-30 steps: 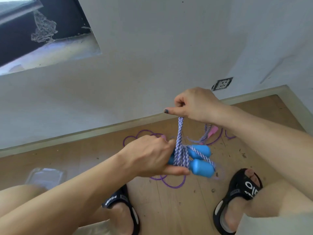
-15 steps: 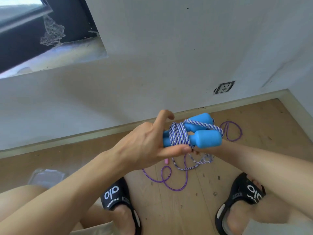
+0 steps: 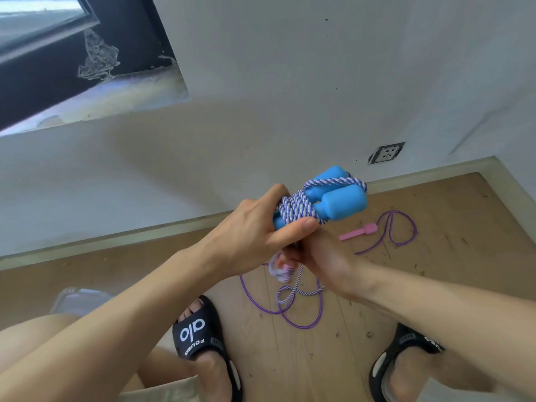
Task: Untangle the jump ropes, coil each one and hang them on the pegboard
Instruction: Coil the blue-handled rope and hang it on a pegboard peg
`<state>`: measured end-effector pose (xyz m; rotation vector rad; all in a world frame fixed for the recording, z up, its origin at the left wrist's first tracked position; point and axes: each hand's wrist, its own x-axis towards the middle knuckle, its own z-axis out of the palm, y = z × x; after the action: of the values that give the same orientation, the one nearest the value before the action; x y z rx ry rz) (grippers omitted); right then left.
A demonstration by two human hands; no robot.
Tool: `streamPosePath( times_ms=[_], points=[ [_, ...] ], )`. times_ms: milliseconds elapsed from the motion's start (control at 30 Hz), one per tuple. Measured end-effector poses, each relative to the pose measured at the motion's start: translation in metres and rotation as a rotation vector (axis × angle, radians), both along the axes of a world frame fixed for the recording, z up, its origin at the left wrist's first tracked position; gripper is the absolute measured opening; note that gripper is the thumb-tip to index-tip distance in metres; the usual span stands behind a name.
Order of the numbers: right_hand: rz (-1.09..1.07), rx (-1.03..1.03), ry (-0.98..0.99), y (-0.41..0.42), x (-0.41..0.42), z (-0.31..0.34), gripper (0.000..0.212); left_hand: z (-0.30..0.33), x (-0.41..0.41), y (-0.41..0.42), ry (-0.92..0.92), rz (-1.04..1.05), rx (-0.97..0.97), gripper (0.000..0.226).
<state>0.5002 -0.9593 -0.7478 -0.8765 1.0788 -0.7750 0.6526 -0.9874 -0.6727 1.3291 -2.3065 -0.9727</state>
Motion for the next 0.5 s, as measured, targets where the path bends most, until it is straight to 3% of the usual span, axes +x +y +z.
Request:
streamPosePath(
  times_ms=[100,167,233,333,433,500],
  points=[
    [0.042,-0.075,0.479,0.002,-0.003,0.002,0.032,-0.001,0.0,0.002,0.004,-0.007,0.017,0.059],
    [-0.008,-0.241,0.654,0.002,-0.005,0.009,0.033,-0.003,-0.002,0.003,0.004,0.004,0.029,0.051],
    [-0.012,-0.337,0.651,0.002,-0.004,0.009,0.032,-0.007,-0.003,-0.002,0.005,0.064,0.041,0.041],
    [0.011,-0.233,0.528,0.005,-0.001,0.007,0.041,-0.014,0.0,-0.016,-0.047,0.146,0.114,0.028],
    [-0.009,-0.328,0.474,0.008,-0.004,0.011,0.024,-0.019,0.005,-0.026,-0.032,0.182,0.244,0.023],
    [0.033,-0.458,0.561,0.006,-0.005,0.009,0.011,-0.025,0.007,-0.029,0.024,0.255,0.329,0.022]
  ],
)
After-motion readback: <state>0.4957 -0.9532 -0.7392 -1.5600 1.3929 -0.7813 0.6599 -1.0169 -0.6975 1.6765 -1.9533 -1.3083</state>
